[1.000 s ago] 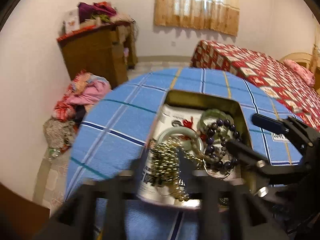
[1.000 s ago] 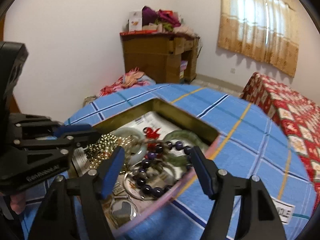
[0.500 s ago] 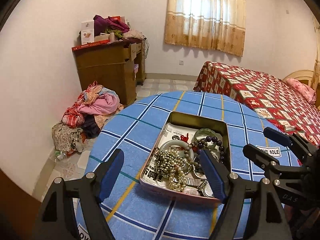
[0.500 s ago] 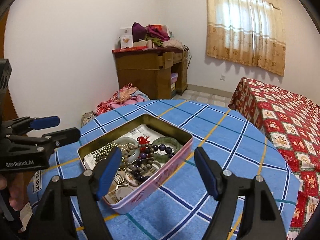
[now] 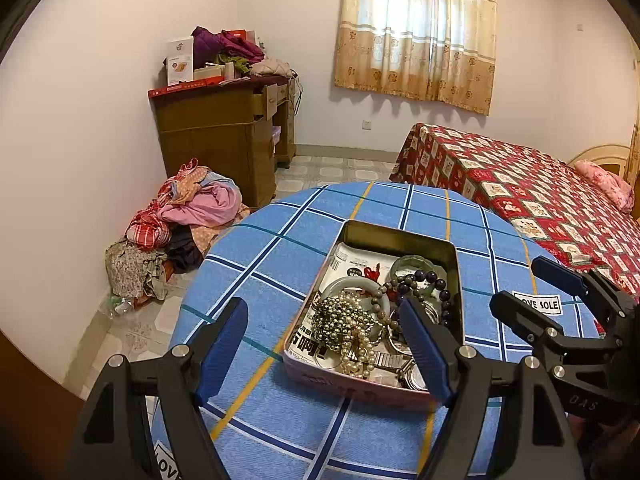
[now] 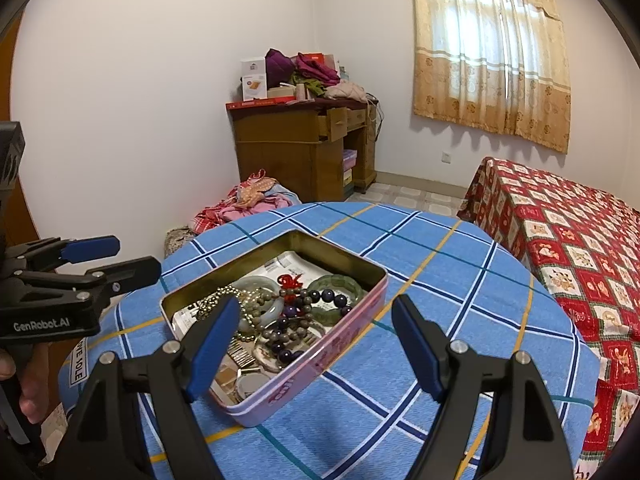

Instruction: Organize jewelry

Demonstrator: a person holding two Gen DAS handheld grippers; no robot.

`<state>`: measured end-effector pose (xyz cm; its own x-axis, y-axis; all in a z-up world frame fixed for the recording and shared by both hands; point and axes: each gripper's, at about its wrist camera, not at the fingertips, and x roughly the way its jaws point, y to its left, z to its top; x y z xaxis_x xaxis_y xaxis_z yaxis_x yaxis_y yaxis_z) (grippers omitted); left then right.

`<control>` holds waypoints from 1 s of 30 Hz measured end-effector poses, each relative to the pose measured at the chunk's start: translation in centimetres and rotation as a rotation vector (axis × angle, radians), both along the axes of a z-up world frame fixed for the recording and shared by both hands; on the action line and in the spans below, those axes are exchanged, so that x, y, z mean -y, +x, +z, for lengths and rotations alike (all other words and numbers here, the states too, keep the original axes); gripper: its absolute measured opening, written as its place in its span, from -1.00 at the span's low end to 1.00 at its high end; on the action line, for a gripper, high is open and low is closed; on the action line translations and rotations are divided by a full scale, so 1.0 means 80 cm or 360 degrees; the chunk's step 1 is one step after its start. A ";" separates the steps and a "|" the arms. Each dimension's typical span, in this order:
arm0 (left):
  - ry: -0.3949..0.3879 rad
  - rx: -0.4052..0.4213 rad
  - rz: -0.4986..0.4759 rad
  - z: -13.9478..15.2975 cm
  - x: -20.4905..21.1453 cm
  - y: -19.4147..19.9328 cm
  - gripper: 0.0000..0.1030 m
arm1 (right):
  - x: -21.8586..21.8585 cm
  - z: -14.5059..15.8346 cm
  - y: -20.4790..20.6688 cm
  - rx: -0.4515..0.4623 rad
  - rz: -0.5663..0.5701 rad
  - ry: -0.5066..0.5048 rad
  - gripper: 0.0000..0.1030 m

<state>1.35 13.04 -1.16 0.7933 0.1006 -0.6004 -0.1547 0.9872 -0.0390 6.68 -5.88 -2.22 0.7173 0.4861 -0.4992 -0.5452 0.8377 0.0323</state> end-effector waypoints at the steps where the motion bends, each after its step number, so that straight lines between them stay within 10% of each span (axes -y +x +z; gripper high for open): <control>1: 0.0000 -0.0001 0.0001 0.000 0.000 0.000 0.52 | 0.000 0.000 0.000 0.0000 0.0001 0.0000 0.57; 30: 0.0012 -0.0023 -0.0007 -0.005 0.004 0.003 0.52 | -0.002 -0.002 -0.003 -0.0006 -0.0002 0.0003 0.61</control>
<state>1.55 12.74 -1.57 0.7852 0.1017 -0.6109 -0.1508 0.9881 -0.0293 6.47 -5.72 -2.38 0.7161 0.4861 -0.5010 -0.5438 0.8384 0.0362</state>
